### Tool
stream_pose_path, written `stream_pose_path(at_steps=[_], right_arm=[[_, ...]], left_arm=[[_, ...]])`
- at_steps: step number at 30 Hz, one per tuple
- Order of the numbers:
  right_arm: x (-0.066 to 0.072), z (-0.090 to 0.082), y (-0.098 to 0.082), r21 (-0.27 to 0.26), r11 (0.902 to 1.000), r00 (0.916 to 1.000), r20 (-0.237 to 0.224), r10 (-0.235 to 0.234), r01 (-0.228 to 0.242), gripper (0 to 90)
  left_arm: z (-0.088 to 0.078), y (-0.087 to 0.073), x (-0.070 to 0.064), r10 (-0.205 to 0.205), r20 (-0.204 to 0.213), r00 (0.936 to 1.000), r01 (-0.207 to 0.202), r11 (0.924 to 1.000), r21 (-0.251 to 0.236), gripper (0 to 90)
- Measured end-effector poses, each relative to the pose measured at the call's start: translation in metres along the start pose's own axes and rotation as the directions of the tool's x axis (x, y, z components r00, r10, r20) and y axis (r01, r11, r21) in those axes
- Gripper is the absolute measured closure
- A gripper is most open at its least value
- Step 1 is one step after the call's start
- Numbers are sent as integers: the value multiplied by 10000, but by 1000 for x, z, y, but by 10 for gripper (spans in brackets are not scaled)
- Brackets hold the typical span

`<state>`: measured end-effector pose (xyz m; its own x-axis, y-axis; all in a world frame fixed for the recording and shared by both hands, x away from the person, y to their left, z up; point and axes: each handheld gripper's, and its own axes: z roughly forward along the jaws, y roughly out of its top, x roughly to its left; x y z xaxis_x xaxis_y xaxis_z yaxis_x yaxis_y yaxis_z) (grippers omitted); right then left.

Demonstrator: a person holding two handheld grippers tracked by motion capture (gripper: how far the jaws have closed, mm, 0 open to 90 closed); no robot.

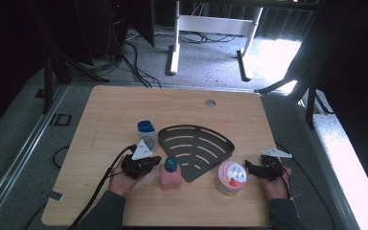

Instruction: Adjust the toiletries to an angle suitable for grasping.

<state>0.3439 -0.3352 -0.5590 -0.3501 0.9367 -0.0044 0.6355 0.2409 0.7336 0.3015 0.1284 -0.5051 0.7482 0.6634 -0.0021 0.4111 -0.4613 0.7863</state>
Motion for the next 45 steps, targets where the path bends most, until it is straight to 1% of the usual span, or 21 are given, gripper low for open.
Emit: stream_pose_path(at_steps=[4, 6, 10, 17, 19, 21, 24, 28, 30, 33, 35, 38, 41, 42, 43, 45], right_arm=[[0, 0, 0, 0, 10000, 10000, -5, -4, 4, 237], [0, 0, 0, -1, 10000, 10000, -6, -3, 3, 237], [0, 0, 0, -4, 10000, 10000, -12, -6, 6, 237], [0, 0, 0, 0, 10000, 10000, -12, -18, 18, 237], [0, 0, 0, -9, 10000, 10000, -13, -17, 17, 236], [0, 0, 0, -6, 10000, 10000, -14, -12, 12, 237], [0, 0, 0, -3, 10000, 10000, -12, -9, 9, 237], [0, 0, 0, -4, 10000, 10000, -12, -13, 13, 237], [0, 0, 0, -8, 10000, 10000, -12, -15, 15, 237], [0, 0, 0, -6, 10000, 10000, -13, -16, 16, 237], [0, 0, 0, -6, 10000, 10000, -13, -13, 13, 237], [0, 0, 0, -7, 10000, 10000, -13, -15, 15, 237], [0, 0, 0, -7, 10000, 10000, -13, -15, 15, 237], [0, 0, 0, -7, 10000, 10000, -13, -15, 15, 237], [0, 0, 0, -2, 10000, 10000, -12, -8, 8, 237], [0, 0, 0, -8, 10000, 10000, -14, -12, 12, 237]], left_arm=[[-10, 1, -4, 4, 252, 9997, -2, 10000, -58, 887], [-16, 2, -8, 110, 435, 9990, -104, 9998, -139, 889], [-26, 3, -17, 286, 642, 9975, -264, 9991, -344, 889], [-36, 3, -29, 382, 882, 9954, -338, 9982, -505, 889], [-39, 4, -33, 441, 1025, 9937, -384, 9976, -569, 890], [-41, 4, -36, 426, 1211, 9917, -348, 9972, -657, 890], [-41, 4, -39, 351, 1475, 9884, -233, 9964, -810, 894], [-39, 5, -43, 333, 1781, 9835, -186, 9963, -836, 895], [-38, 6, -45, 456, 1878, 9811, -299, 9959, -858, 895], [-36, 8, -49, 531, 1974, 9789, -363, 9955, -879, 895], [-34, 10, -51, 512, 2087, 9766, -318, 9950, -952, 895], [-30, 12, -55, 561, 2210, 9737, -360, 9949, -940, 895], [-26, 15, -58, 627, 2248, 9724, -417, 9944, -973, 894], [-24, 17, -59, 625, 2223, 9730, -416, 9943, -977, 893], [-22, 18, -59, 659, 2257, 9720, -450, 9943, -966, 893], [-19, 20, -60, 609, 2255, 9723, -404, 9947, -943, 893]])
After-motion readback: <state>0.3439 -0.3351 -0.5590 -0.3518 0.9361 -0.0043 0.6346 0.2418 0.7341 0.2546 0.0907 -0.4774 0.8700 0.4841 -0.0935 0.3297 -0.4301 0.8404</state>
